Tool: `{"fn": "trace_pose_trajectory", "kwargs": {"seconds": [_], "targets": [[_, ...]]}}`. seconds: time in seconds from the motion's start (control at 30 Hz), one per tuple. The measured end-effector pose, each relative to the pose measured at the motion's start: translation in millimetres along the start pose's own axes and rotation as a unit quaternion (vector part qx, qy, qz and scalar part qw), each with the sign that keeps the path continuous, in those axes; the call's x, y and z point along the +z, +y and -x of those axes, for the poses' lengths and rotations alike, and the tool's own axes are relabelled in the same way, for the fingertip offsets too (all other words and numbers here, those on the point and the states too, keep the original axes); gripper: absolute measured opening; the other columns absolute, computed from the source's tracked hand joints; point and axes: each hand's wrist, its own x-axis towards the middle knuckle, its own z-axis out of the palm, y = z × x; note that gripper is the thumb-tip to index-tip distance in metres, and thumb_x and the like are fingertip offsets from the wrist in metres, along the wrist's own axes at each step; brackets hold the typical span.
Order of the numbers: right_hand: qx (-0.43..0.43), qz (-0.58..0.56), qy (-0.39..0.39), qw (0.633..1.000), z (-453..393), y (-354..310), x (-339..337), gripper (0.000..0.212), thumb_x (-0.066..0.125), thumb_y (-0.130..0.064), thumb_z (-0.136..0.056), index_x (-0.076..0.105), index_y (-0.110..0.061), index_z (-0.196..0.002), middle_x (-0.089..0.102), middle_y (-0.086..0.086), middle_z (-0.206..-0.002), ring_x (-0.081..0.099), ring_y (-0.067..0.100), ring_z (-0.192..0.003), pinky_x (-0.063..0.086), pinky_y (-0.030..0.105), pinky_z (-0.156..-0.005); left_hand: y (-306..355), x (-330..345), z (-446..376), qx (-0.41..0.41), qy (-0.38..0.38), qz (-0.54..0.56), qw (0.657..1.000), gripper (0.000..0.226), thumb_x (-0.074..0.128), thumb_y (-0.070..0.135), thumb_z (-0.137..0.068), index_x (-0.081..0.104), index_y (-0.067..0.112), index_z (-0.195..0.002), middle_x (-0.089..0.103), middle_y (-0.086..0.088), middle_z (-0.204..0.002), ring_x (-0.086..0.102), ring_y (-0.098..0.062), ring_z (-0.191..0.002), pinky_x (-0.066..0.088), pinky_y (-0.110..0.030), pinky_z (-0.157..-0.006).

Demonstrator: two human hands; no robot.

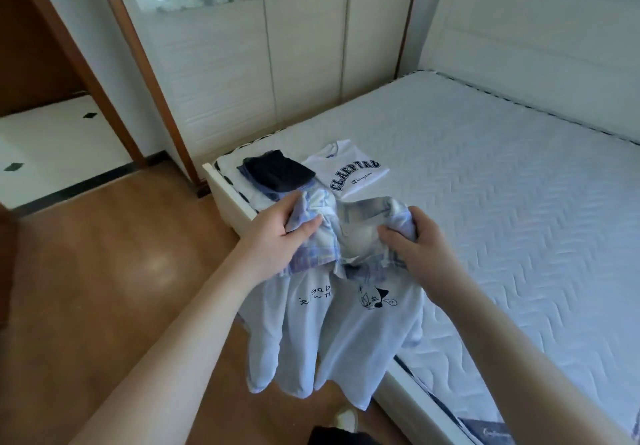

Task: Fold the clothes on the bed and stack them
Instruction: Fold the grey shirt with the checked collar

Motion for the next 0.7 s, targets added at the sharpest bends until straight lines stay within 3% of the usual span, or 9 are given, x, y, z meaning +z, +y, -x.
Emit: {"fn": "trace_pose_trajectory", "kwargs": {"seconds": [0.07, 0.13, 0.27, 0.33, 0.43, 0.57, 0.7], "targets": [[-0.006, 0.02, 0.043, 0.999, -15, 7, -10, 0.029, 0.065, -0.043, -0.077, 0.048, -0.02, -0.076, 0.047, -0.011, -0.061, 0.045, 0.009, -0.059, 0.039, 0.028, -0.058, -2, 4, -38, 0.01, -0.034, 0.005, 0.999, 0.016, 0.055, 0.041, -0.096, 0.048, 0.03, -0.087, 0.057, 0.014, -0.081, 0.052, 0.021, -0.078, 0.038, 0.0, -0.074], [-0.017, 0.033, 0.066, 0.997, -34, 13, -19, 0.026, 0.064, -0.045, -0.08, 0.047, -0.026, -0.074, 0.047, -0.016, -0.058, 0.045, 0.005, -0.054, 0.039, 0.019, -0.052, -1, 6, -75, 0.04, -0.072, 0.008, 0.997, 0.012, 0.054, 0.041, -0.097, 0.049, 0.037, -0.087, 0.058, 0.017, -0.083, 0.054, 0.019, -0.082, 0.039, -0.001, -0.076], [0.0, 0.035, 0.107, 0.994, -89, 18, -25, 0.026, 0.068, -0.028, -0.09, 0.047, -0.021, -0.076, 0.046, -0.016, -0.056, 0.043, 0.006, -0.054, 0.038, 0.03, -0.056, -3, 12, -139, 0.071, -0.146, 0.014, 0.987, 0.029, 0.055, 0.041, -0.093, 0.059, 0.013, -0.097, 0.066, -0.005, -0.09, 0.063, -0.02, -0.088, 0.047, -0.029, -0.081], [0.009, 0.057, 0.121, 0.991, -115, 16, -26, 0.024, 0.068, -0.027, -0.09, 0.048, -0.02, -0.077, 0.047, -0.017, -0.055, 0.044, 0.005, -0.053, 0.038, 0.031, -0.057, -5, 14, -168, 0.076, -0.166, 0.007, 0.983, 0.033, 0.056, 0.039, -0.094, 0.059, 0.006, -0.1, 0.065, -0.013, -0.095, 0.062, -0.026, -0.091, 0.047, -0.039, -0.085], [0.02, 0.089, 0.146, 0.985, -148, 17, -34, 0.024, 0.068, -0.032, -0.088, 0.048, -0.022, -0.078, 0.05, -0.018, -0.057, 0.045, 0.001, -0.052, 0.037, 0.02, -0.052, -12, 20, -214, 0.075, -0.185, 0.014, 0.98, 0.026, 0.058, 0.037, -0.095, 0.062, 0.013, -0.102, 0.07, -0.002, -0.097, 0.065, -0.017, -0.095, 0.05, -0.043, -0.091], [0.057, 0.066, 0.213, 0.973, -174, 29, -51, 0.024, 0.069, -0.029, -0.087, 0.052, -0.013, -0.082, 0.05, -0.009, -0.062, 0.045, 0.007, -0.056, 0.04, 0.033, -0.059, -24, 41, -270, 0.077, -0.214, 0.012, 0.974, 0.025, 0.06, 0.036, -0.095, 0.062, 0.012, -0.101, 0.069, -0.003, -0.098, 0.064, -0.016, -0.097, 0.049, -0.042, -0.093], [0.117, 0.043, 0.26, 0.957, -196, 40, -63, 0.026, 0.068, -0.038, -0.081, 0.054, -0.017, -0.083, 0.054, -0.002, -0.067, 0.053, 0.016, -0.065, 0.046, 0.043, -0.065, -37, 67, -334, 0.098, -0.267, 0.021, 0.958, 0.025, 0.054, 0.045, -0.094, 0.065, 0.024, -0.103, 0.071, 0.01, -0.101, 0.064, -0.005, -0.099, 0.048, -0.033, -0.093]]}}
